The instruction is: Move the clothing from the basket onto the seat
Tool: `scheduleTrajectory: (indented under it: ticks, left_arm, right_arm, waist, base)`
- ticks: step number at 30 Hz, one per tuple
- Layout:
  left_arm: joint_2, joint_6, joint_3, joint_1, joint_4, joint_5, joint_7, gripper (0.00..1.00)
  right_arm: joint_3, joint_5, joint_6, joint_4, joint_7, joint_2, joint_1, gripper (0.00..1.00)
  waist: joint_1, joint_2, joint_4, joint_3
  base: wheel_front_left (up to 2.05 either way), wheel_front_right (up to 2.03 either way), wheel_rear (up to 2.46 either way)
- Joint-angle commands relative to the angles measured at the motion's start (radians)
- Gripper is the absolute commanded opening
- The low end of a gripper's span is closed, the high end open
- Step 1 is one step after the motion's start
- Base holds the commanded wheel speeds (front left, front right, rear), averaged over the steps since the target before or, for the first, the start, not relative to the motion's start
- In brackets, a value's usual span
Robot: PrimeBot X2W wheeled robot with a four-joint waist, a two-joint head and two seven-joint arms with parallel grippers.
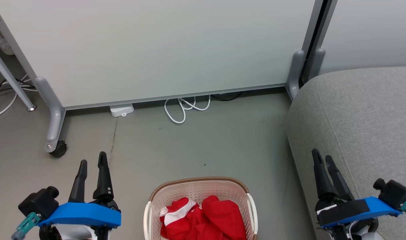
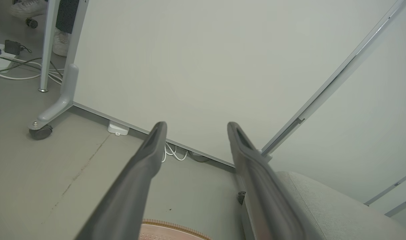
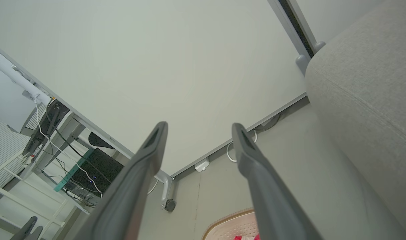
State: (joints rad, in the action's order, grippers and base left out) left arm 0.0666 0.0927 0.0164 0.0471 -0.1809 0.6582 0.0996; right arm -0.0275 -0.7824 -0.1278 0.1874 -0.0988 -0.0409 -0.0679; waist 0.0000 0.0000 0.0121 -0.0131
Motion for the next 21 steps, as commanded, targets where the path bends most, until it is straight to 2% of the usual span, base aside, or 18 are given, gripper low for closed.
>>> scheduleTrajectory:
  ticks: [1, 21]
  left_arm:
    - [0.015, -0.009, 0.013, 0.010, 0.012, -0.041, 0.013, 1.00]
    - [0.043, -0.048, 0.077, 0.003, 0.011, -0.237, 0.067, 1.00]
  right_arm:
    - [-0.005, 0.042, -0.003, -0.015, -0.013, -0.007, -0.002, 1.00]
    - [-0.034, 0.274, -0.003, -0.010, -0.067, -0.009, 0.004, 1.00]
  waist:
    - [0.0000, 0.0000, 0.001, 0.000]
    - [0.0000, 0.0000, 0.006, 0.001]
  base:
    - [0.00, 0.00, 0.00]
    - [0.00, 0.00, 0.00]
